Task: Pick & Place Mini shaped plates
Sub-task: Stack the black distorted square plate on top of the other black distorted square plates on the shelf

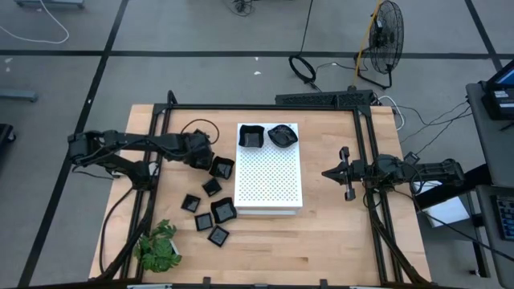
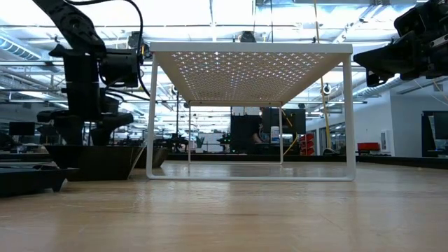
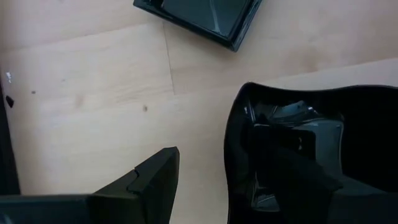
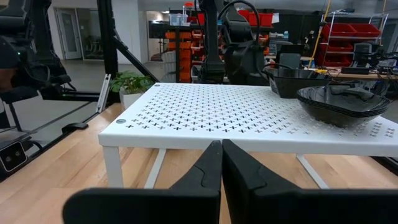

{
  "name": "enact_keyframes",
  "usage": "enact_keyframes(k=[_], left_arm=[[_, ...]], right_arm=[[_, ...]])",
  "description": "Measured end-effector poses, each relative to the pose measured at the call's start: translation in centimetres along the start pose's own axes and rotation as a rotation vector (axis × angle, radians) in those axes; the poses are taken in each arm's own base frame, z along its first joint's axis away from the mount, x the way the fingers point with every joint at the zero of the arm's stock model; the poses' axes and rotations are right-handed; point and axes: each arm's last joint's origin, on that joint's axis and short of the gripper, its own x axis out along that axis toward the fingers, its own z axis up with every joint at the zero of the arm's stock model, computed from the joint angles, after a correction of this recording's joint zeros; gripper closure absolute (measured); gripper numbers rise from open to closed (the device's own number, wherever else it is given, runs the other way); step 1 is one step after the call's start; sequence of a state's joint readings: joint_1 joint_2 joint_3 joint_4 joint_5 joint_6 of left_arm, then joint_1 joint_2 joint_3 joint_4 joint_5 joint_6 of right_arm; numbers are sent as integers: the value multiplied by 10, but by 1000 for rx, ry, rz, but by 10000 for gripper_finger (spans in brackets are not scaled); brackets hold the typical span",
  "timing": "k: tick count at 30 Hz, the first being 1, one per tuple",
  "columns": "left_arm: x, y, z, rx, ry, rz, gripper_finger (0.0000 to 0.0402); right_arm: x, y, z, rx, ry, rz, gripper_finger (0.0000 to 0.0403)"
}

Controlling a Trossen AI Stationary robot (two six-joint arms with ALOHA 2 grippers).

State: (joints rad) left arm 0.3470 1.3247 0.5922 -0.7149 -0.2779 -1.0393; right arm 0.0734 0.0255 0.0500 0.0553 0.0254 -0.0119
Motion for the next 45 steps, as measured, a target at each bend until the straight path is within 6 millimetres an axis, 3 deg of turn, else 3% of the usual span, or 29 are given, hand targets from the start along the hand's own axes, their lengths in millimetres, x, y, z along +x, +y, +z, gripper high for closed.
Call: enact_keyframes(k=[37,45], left_arm=[[0,3,-2,15,23,25,166],[0,3,-2,15,25,24,220]], right_arm=[[0,0,0,0,0,0,403],[0,0,0,0,0,1,403]])
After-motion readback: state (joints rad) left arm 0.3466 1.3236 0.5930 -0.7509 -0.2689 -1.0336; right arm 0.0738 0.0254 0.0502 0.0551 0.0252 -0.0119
